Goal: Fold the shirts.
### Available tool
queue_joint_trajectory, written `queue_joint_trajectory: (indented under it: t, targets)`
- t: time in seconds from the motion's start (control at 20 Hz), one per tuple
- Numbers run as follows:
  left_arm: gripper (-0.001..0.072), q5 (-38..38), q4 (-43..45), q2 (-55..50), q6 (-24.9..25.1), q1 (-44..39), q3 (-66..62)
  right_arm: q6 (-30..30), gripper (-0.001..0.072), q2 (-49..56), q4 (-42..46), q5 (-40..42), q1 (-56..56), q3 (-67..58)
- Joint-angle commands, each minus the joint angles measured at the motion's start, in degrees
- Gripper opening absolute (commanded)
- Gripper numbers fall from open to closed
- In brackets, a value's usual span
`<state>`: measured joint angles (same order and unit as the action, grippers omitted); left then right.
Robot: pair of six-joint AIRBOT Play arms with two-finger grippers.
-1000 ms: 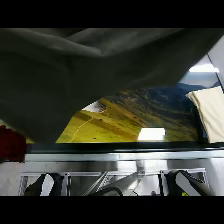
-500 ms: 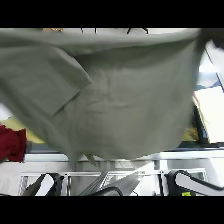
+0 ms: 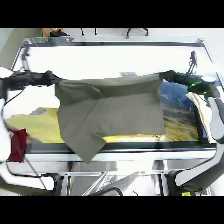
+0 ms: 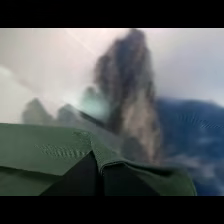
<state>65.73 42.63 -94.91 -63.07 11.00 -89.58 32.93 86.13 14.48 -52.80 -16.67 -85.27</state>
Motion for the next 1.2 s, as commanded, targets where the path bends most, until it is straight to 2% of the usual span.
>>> queue_joint_trajectory:
  t: [0.0, 0.1, 0.2, 0.4, 0.55, 0.75, 1.15]
  targets:
    - [0.001, 0.17, 5.7, -13.25, -5.75, -3.45, -14.03, 0.15, 0.003, 7.69, -0.57, 3.5, 0.31, -6.51]
    - [0.001, 0.96, 9.86, -16.11, -9.79, -4.46, -22.47, 1.68, 0.003, 8.9, -0.28, 3.39, 0.24, -10.23]
    - [0.001, 3.26, 13.57, -17.38, -11.37, -5.29, -27.61, 4.0, 0.003, 8.66, 2.05, 2.78, 0.11, -10.97]
    - [0.001, 6.12, 24.63, -17.35, -14.56, -6.88, -26.45, 10.51, 0.003, 8.66, 13.79, -2.12, 0.63, -10.93]
    - [0.001, 6.82, 25.38, -17.35, -14.56, -6.86, -23.23, 14.91, 0.0029, 7.8, 20.96, -4.5, 1.18, -10.93]
    - [0.001, 5.66, 25.42, -17.38, -14.51, -6.86, -21.49, 16.94, 0.0029, 6.78, 28.65, -5.95, 2.73, -10.78]
    - [0.0012, 3.06, 28.98, -17.42, -14.53, -6.91, -17.2, 17.05, 0.0041, 7.13, 30.53, -2.29, 4.66, -6.54]
